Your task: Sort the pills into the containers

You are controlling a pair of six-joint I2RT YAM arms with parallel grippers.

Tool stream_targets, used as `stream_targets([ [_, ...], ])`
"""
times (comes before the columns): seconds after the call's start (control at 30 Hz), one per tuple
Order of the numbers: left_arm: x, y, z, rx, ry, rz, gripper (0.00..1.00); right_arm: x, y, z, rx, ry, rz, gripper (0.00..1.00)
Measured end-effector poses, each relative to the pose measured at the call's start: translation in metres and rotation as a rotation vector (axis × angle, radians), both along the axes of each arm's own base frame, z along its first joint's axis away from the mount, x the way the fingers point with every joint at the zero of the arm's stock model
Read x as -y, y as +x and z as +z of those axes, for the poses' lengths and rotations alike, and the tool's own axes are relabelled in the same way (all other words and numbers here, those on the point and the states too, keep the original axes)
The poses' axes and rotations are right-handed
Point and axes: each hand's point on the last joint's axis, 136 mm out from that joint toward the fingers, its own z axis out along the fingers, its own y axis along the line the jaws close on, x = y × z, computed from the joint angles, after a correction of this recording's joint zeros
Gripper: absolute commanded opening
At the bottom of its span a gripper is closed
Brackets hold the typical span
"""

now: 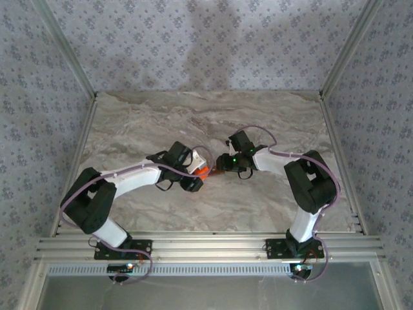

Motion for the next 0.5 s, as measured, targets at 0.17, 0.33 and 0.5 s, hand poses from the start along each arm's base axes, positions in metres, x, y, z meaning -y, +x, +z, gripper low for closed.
stream_targets([
  [0.17, 0.0007, 0.0006, -0.0033, -0.020, 0.014, -0.011, 0.00, -0.0021, -0.0006, 0.0002, 0.006, -0.004, 0.004, 0.47],
  [0.33, -0.0012, 0.0025, -0.0046, -0.033, 0.030, -0.016, 0.00, -0.0028, -0.0008, 0.0001, 0.009, -0.008, 0.002, 0.47],
  [0.5, -0.0023, 0.0029, -0.0047, -0.052, 0.058, -0.025, 0.00, -0.0035, -0.0009, 0.0002, 0.009, -0.009, -0.002, 0.47],
])
